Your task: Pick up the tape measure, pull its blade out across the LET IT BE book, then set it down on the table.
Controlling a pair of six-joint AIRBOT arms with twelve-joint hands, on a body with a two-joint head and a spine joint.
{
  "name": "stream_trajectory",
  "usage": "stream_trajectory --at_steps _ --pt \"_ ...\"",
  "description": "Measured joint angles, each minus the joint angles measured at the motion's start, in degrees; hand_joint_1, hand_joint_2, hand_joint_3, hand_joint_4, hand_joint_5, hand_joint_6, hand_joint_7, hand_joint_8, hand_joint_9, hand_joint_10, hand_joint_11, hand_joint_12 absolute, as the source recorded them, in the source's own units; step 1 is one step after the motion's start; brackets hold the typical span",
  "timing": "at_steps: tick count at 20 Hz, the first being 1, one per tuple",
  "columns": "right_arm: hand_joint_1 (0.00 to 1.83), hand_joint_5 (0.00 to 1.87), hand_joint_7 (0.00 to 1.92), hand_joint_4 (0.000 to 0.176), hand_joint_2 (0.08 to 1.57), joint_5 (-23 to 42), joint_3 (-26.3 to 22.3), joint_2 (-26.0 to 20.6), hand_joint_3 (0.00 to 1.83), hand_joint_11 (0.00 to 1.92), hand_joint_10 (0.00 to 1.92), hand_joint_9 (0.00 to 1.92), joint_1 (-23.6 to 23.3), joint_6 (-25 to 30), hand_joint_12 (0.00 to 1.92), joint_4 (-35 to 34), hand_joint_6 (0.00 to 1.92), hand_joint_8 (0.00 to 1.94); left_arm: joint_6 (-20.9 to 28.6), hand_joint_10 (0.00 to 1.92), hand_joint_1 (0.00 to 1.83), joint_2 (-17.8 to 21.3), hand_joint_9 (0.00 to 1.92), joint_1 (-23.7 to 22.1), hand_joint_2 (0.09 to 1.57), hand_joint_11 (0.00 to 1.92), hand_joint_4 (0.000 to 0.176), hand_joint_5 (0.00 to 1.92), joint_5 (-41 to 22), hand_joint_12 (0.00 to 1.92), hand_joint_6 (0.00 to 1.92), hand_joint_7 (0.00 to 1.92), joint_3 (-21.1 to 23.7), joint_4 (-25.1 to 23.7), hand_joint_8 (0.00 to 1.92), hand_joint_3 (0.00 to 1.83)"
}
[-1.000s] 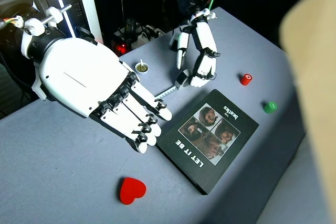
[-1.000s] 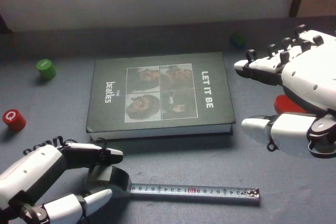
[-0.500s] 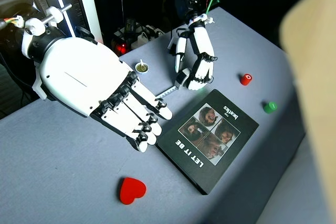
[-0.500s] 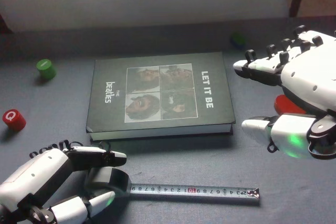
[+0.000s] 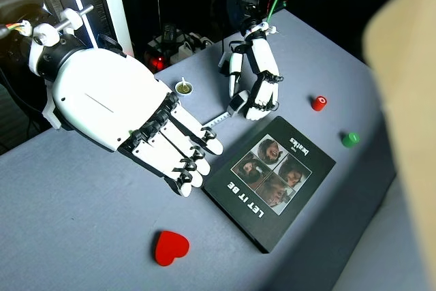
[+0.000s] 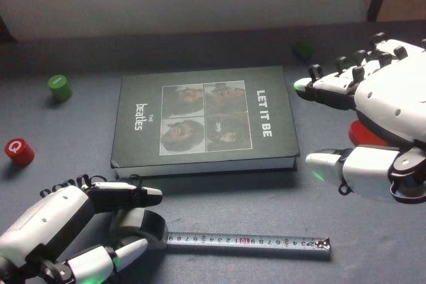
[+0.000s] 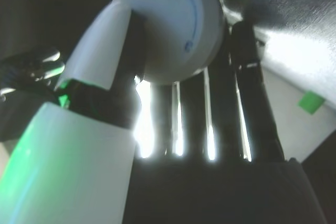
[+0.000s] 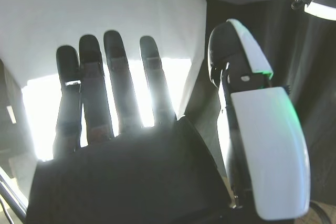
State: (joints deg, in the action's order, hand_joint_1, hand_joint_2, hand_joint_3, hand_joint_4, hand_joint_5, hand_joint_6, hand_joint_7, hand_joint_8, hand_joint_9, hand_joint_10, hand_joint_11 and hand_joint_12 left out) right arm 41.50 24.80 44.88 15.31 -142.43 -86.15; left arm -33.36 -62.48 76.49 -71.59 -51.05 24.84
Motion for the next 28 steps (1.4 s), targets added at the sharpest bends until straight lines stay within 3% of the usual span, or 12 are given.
stream_trajectory --at_steps 5,6,7,8,9,10,15,20,21,23,25,28 --pt "0.24 0.22 0.31 0.091 1.22 0.0 0.0 0.0 0.00 0.00 0.00 0.34 0.0 0.0 0.87 0.0 0.00 0.00 0.2 0.01 1.05 -0.3 0.83 0.7 1.18 0.51 0.000 0.83 -0.9 0.76 0.01 0.86 -0.5 -0.3 0.00 0.00" --pt "0.24 0.22 0.31 0.091 1.22 0.0 0.0 0.0 0.00 0.00 0.00 0.34 0.0 0.0 0.87 0.0 0.00 0.00 0.0 0.02 1.12 -0.3 0.92 0.7 1.14 0.58 0.000 0.89 -1.0 0.82 0.86 0.94 -0.4 -0.3 0.01 0.03" --pt "0.25 0.22 0.31 0.091 1.22 0.0 0.0 0.0 0.00 0.00 0.00 0.34 0.0 0.0 0.87 0.0 0.00 0.00 -0.3 0.04 1.19 -0.4 1.01 0.8 1.14 0.65 0.000 0.87 -1.3 0.90 1.10 1.00 -0.4 -0.3 0.73 0.00" --pt "0.25 0.22 0.31 0.091 1.22 0.0 0.0 0.0 0.00 0.00 0.00 0.34 0.0 0.0 0.87 0.0 0.00 0.00 -0.7 0.06 1.20 -0.5 1.07 0.8 1.14 0.70 0.009 0.87 -1.6 0.97 1.15 0.99 -0.2 -0.4 0.93 0.00" --pt "0.25 0.22 0.32 0.091 1.22 0.0 0.0 0.0 0.00 0.00 0.00 0.34 0.0 0.0 0.87 0.0 0.00 0.00 -0.9 1.01 1.33 -0.5 0.92 1.0 1.13 0.75 0.000 0.87 -2.0 1.05 1.10 0.99 -0.2 -0.7 0.90 0.00" --pt "0.25 0.22 0.32 0.091 1.22 0.0 0.0 0.0 0.00 0.00 0.00 0.34 0.0 0.0 0.87 0.0 0.00 0.00 -1.1 1.21 1.36 -0.6 0.90 1.0 1.12 0.79 0.000 0.87 -2.0 1.13 1.07 1.00 -0.2 -1.2 0.92 0.00" --pt "0.25 0.22 0.33 0.091 1.22 -0.7 0.0 0.0 0.00 0.00 0.00 0.34 0.0 -0.2 0.88 0.0 0.00 0.00 -1.0 1.25 1.38 -0.6 0.91 1.1 1.10 0.81 0.000 0.95 -1.9 1.19 0.93 1.03 -0.2 -1.3 0.88 0.00" --pt "0.26 0.22 0.33 0.087 1.22 -1.0 0.0 0.1 0.00 0.00 0.00 0.34 -1.7 -2.5 0.88 0.0 0.00 0.01 -0.6 1.26 1.38 -0.1 0.91 -0.3 1.10 0.80 0.000 0.93 0.0 1.17 0.96 1.05 -0.2 -1.5 0.84 0.00" --pt "0.33 0.22 0.35 0.086 1.20 -0.4 0.1 0.4 0.00 0.00 0.00 0.36 -2.4 -3.4 0.91 0.3 0.00 0.00 -0.5 1.26 1.38 0.4 0.91 -1.2 1.10 0.80 0.000 0.95 1.5 1.17 0.93 1.06 -0.2 -1.9 0.83 0.00" --pt "0.55 0.25 0.35 0.055 1.12 -0.3 0.4 0.8 0.00 0.00 0.00 0.36 -3.3 -4.0 0.90 0.6 0.01 0.00 -0.3 1.27 1.38 1.6 0.90 -4.0 1.11 0.81 0.000 0.91 6.1 1.16 0.95 1.06 -0.2 -2.7 0.85 0.00" --pt "0.75 0.38 0.41 0.005 1.06 -1.0 1.8 1.4 0.00 0.00 0.00 0.37 -4.2 -4.1 0.88 0.0 0.02 0.01 0.0 1.27 1.38 3.7 0.90 -8.6 1.11 0.81 0.000 0.88 11.3 1.17 1.00 1.05 -0.4 -5.0 0.85 0.00" --pt "0.93 0.53 0.49 0.000 1.01 -1.7 3.8 2.2 0.00 0.09 0.01 0.43 -6.5 -4.2 0.93 0.5 0.01 0.00 1.0 1.27 1.38 7.3 0.90 -14.7 1.11 0.79 0.000 0.89 16.3 1.16 1.00 1.05 -0.6 -7.3 0.85 0.00"
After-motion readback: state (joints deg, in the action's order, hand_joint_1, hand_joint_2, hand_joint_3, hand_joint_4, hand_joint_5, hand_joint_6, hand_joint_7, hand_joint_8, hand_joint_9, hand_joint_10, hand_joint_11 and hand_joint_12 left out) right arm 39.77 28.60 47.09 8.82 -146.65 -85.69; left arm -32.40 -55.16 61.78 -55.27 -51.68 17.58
